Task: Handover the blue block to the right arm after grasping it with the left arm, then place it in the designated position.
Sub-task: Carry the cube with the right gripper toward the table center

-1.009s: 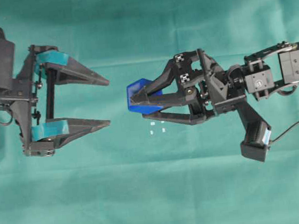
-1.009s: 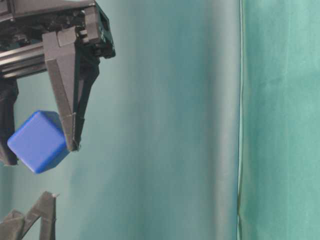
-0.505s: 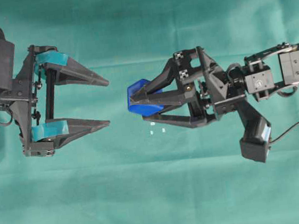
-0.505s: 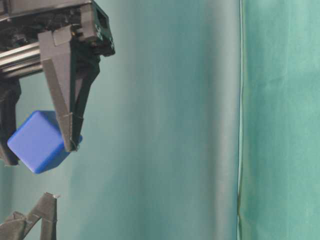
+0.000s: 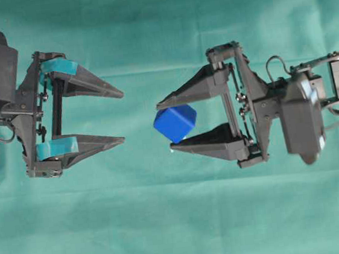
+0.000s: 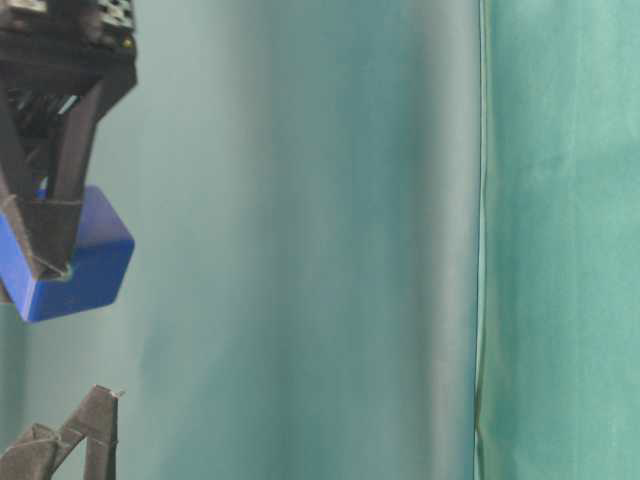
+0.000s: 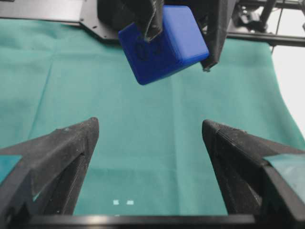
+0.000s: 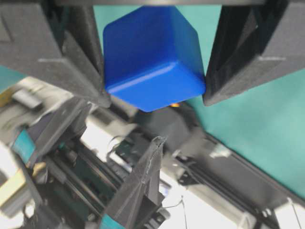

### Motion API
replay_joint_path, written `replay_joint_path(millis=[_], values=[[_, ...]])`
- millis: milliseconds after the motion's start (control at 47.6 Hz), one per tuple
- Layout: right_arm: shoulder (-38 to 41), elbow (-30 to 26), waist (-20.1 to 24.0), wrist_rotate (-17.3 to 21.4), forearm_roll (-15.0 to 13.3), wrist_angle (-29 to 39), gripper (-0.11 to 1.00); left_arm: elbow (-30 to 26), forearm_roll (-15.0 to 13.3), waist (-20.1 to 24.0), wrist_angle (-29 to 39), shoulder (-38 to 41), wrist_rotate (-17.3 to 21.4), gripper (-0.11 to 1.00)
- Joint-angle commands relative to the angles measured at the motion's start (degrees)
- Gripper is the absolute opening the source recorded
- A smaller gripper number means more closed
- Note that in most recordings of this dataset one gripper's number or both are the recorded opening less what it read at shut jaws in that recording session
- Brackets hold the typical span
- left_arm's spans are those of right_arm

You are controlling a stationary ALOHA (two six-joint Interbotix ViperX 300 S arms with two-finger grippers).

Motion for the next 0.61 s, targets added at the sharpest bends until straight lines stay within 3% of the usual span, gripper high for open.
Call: replay_joint_path(millis=[0,147,231,589], values=[[-1.23,-1.32,0.09,5.8,0.62,0.7,0.64,-0.97,0.0,-0.09,-0.26,-0.26,0.09,1.0],[-1.23,-2.2,0.09,17.4,2.9,2.64,0.64,-0.97,0.0,-0.09,-0.26,-0.26,0.09,1.0],[-1.23,-2.37,0.09,22.24,2.72,4.22,0.64,-0.97,0.0,-0.09,-0.26,-0.18,0.09,1.0],[-1.23,-2.46,0.09,23.2,2.55,5.36,0.64,-0.97,0.0,-0.18,-0.26,-0.26,0.18,1.0]])
